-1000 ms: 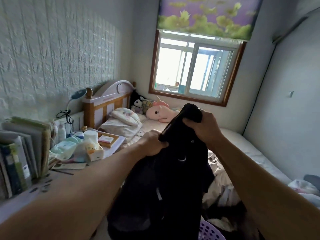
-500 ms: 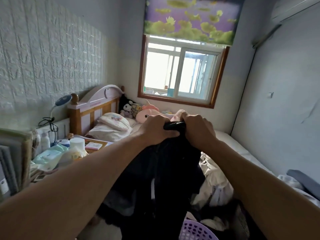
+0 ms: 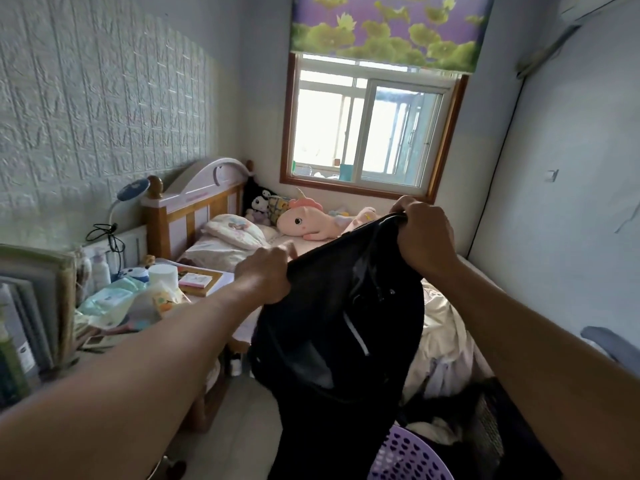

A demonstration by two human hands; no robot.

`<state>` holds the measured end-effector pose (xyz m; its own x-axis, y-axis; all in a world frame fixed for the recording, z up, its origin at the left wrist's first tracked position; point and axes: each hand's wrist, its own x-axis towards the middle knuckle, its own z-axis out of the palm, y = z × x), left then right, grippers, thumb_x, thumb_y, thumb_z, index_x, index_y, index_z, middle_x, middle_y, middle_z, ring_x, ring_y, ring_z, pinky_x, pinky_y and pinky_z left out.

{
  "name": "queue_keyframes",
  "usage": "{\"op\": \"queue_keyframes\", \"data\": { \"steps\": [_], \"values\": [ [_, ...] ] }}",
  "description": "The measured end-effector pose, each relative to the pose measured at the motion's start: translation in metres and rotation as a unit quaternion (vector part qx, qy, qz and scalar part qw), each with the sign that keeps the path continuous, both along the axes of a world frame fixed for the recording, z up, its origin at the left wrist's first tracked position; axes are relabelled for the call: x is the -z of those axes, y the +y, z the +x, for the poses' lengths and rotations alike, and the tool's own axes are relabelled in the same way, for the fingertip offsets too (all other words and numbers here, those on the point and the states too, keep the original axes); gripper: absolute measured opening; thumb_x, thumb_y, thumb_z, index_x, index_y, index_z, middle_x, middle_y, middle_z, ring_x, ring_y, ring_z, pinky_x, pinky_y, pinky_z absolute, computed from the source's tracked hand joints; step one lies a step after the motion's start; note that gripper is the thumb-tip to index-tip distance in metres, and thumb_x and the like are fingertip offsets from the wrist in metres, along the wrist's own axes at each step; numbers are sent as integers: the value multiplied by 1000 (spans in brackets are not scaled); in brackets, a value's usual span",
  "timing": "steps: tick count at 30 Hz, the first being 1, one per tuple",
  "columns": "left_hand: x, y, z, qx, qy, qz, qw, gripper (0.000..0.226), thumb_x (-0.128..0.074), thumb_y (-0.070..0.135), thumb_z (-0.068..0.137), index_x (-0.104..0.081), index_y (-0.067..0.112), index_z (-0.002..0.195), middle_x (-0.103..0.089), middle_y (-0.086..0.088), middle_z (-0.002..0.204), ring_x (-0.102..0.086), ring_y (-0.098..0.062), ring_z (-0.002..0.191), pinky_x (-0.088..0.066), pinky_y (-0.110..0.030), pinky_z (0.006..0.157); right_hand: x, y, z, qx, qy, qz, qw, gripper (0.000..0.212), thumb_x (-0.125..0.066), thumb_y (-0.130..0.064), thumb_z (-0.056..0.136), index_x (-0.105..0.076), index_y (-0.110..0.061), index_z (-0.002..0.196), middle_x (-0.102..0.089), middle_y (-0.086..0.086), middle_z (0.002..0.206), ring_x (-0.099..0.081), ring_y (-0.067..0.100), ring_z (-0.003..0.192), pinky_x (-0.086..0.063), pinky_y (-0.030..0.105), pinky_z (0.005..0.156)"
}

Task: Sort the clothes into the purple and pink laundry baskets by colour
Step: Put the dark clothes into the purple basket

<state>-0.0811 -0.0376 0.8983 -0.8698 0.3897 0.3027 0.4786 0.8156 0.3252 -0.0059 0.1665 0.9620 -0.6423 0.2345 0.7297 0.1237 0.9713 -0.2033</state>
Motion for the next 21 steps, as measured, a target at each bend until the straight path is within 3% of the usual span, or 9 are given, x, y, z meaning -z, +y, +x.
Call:
{"op": "queue_keyframes", "data": {
  "steps": [3,7,10,14,16,19,21],
  "values": [
    [3,-10,-9,-59,38,-32,997,24,-53,18,88,-62,16,111,-64,-10,111,-60,-29,106,-50,-40,86,1,11,4,0,-1,3,1000,26,-46,-2,90,-64,-12,105,-69,13,100,-61,34,94,-39,30,74],
    [-11,-18,-25,-122,-12,-80,989,40,-45,25,94,-47,16,132,-50,-13,134,-50,-30,120,-43,-40,91,7,26,10,4,-8,42,999,18,-50,-9,91,-63,-8,103,-69,15,98,-63,36,90,-47,34,76],
    [-19,-16,-30,-134,0,-93,987,42,-46,23,94,-42,17,134,-48,-10,136,-49,-29,122,-42,-40,88,6,34,14,20,-9,51,998,19,-50,-10,90,-66,-7,100,-68,15,98,-62,36,91,-47,36,78],
    [-33,-22,-33,-139,22,-83,987,34,-47,28,90,-59,19,120,-61,-9,121,-58,-28,109,-47,-37,88,5,52,24,62,-5,118,991,19,-52,-21,94,-66,-9,97,-67,10,98,-63,31,90,-43,37,83],
    [-46,-24,-29,-137,7,-71,988,25,-47,24,90,-63,17,108,-65,-6,100,-62,-23,90,-49,-31,77,7,61,32,94,-28,153,983,20,-51,-24,95,-63,-10,103,-66,11,97,-64,32,88,-43,38,83],
    [-68,-15,-17,-112,-75,80,988,18,-41,7,94,-59,4,91,-57,-10,71,-59,-18,49,-46,-24,38,11,68,41,123,-90,174,973,19,-46,-24,96,-53,-11,108,-64,11,98,-64,32,91,-41,39,86],
    [-81,-8,-12,-102,-181,274,939,19,-39,-2,94,-53,1,81,-53,-13,68,-57,-21,50,-46,-24,30,13,71,45,118,-124,169,971,21,-43,-24,97,-50,-10,110,-64,11,99,-64,31,93,-41,39,87]
  ]
}}
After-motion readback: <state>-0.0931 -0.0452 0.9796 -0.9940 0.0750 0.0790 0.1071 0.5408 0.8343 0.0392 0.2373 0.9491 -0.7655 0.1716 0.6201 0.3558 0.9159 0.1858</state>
